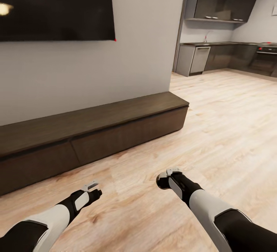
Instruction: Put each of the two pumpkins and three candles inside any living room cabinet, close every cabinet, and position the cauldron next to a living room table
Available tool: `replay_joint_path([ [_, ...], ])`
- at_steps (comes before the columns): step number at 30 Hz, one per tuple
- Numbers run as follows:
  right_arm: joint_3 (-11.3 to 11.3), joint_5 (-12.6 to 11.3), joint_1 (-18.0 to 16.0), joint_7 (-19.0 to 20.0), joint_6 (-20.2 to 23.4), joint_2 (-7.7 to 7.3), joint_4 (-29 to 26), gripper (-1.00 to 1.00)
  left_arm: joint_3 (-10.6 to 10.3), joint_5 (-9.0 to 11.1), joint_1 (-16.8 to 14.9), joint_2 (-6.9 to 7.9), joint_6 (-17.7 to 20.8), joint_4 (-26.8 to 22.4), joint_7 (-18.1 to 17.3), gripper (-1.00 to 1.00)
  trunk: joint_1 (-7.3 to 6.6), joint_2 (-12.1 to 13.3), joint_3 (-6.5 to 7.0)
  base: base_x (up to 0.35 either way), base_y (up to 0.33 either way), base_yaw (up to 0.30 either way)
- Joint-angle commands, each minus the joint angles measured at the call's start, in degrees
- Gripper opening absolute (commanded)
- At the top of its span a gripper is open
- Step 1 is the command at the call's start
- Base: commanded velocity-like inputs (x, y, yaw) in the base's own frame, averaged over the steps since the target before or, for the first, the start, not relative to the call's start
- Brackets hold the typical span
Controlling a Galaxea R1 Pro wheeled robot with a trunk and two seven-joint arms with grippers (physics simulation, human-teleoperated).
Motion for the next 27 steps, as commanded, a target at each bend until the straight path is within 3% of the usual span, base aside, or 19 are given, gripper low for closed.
replay_joint_path([
  [1, 1.04, -0.60, -0.02, -0.39, 0.27, -0.02, -0.13, -1.00, -0.48, 0.51, 0.01, 0.02, 0.33, -0.16, 0.33, 1.00, -0.01, -0.02, 0.03, 0.000, 0.000, 0.165],
  [4, 4.00, -0.60, -0.02, -0.34, 0.22, -0.02, -0.13, -1.00, -0.48, 0.55, 0.00, 0.02, 0.33, -0.15, 0.33, 1.00, -0.01, -0.02, 0.28, 0.000, 0.000, 0.152],
  [7, 5.30, -0.62, -0.02, -0.31, 0.19, -0.02, -0.13, -1.00, -0.48, 0.58, 0.01, 0.02, 0.33, -0.14, 0.33, 1.00, -0.01, -0.02, 0.52, 0.000, 0.000, 0.133],
  [27, 5.85, -0.68, -0.02, -0.31, 0.27, -0.02, -0.13, -1.00, -0.48, 0.57, 0.01, 0.04, 0.33, -0.08, 0.33, 1.00, -0.01, -0.02, 2.13, 0.000, 0.000, 0.143],
])
